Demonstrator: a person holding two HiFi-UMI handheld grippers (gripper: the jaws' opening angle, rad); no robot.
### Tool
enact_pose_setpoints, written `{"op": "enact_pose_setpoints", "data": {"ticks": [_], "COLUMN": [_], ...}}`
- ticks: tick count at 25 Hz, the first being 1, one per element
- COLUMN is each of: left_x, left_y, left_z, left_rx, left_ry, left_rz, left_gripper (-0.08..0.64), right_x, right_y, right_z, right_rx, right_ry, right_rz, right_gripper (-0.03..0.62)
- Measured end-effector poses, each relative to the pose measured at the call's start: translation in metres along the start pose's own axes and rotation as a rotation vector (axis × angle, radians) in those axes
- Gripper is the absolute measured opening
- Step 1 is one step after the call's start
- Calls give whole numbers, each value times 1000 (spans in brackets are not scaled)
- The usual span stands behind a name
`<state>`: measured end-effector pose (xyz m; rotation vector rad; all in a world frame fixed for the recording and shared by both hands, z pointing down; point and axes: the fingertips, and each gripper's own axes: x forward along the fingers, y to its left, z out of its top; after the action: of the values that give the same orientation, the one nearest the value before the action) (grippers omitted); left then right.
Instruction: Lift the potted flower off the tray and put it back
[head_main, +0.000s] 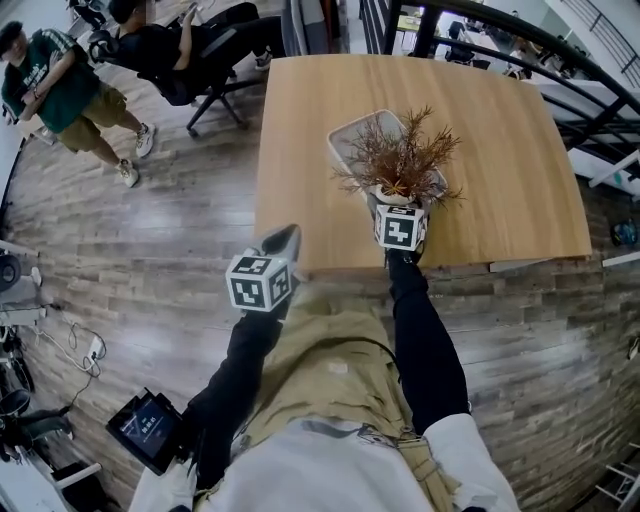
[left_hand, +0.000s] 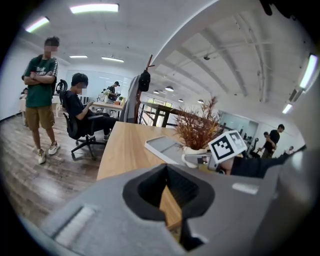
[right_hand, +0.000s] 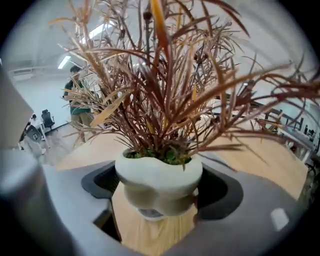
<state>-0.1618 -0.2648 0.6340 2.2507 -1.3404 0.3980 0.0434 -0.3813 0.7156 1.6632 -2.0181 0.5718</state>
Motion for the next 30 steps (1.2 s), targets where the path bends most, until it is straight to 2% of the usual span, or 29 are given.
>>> {"op": "enact_pose_setpoints", "data": {"ticks": [4, 9, 13, 19, 23, 30], "left_x": [3, 1, -7, -44, -58, -73], "left_y": [-9, -36, -58, -90, -98, -112], "left_z": [19, 64, 113, 187, 211, 228], "left_rx": [-12, -18, -4, 37, 60, 112], "left_ry": [-1, -13, -44, -115, -160, -166], "left_rz": [-4, -16, -36, -81, -89, -92], "left_gripper": [2, 0, 2, 2, 2, 2], "right_x": [-20, -70, -118, -206, -240, -271], "right_y": [-1, -10, -11, -5, -1, 5], "right_z": [17, 55, 103, 180, 207, 217], "right_rx": [-1, 32, 62, 40, 31, 19], "right_ry": [22, 37, 5, -79, -132, -152], "right_rz": [27, 55, 81, 78, 74, 70], "right_gripper": [482, 483, 483, 483, 483, 483]}}
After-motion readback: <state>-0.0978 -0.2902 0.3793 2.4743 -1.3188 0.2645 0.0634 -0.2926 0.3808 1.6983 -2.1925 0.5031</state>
